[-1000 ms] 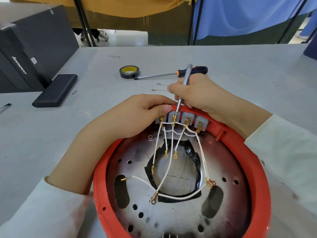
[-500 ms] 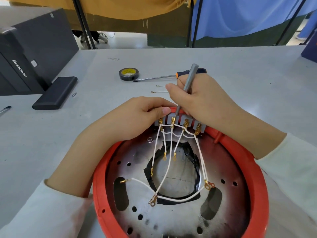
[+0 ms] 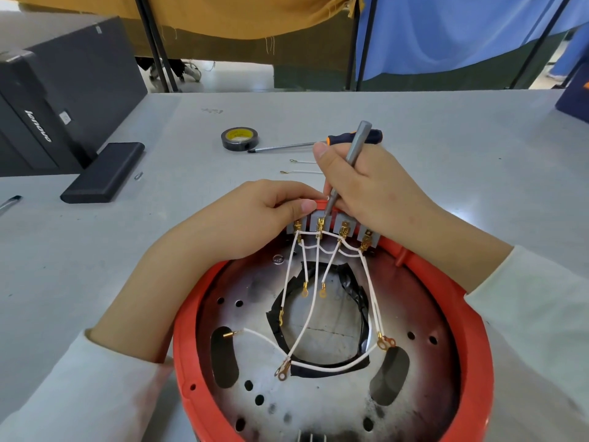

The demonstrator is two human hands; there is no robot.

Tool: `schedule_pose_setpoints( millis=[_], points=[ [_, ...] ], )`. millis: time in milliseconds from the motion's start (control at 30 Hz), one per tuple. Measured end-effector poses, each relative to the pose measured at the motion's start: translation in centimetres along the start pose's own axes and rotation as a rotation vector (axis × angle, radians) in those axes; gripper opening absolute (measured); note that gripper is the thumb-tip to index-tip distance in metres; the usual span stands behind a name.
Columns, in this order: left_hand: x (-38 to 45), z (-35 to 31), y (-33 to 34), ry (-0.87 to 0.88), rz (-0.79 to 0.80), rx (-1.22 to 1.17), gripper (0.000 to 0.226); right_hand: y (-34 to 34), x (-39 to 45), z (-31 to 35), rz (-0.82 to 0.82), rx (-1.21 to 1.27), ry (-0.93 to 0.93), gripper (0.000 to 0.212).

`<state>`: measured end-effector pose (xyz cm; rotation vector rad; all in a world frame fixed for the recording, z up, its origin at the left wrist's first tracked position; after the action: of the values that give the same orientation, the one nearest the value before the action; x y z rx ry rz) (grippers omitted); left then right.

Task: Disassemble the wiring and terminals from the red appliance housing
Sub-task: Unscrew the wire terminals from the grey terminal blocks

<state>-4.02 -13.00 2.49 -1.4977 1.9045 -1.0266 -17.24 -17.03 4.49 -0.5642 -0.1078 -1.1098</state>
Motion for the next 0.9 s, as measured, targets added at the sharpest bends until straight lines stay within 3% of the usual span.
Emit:
schedule_pose_setpoints(
  millis=[300,467,667,900],
  points=[
    [0.02,0.14,0.00,-0.009,0.004,0.009,0.022,-0.13,0.13,0.00,0.001,-0.006,0.022,0.049],
    [-0.01,0.08,-0.09,-0.001,0.012,0.015,0.027,-0.48,-0.25,0.22,-0.096,-0.006,-0.021,0.047],
    [-0.02,0.15,-0.05,-0.018,-0.007,0.023,0.026,-0.06,-0.40,0.21,-0.057,-0.072,-0.029,0.047],
    [-0.05,0.14,-0.02,-0.020,0.004,0.015,0.026,-0.17,0.41,-0.47,-0.050,0.004,0.075,0.047]
  ],
)
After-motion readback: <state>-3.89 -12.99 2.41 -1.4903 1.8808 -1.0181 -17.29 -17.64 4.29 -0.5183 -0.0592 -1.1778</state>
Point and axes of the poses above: each hand's wrist, its own x-axis towards the middle knuckle, its own y-axis out of the palm, z = x × y, the point moved 4 cm from there along x, towards the middle knuckle, and after that the axes turned 10 degrees about x, right-handed, at the moved point
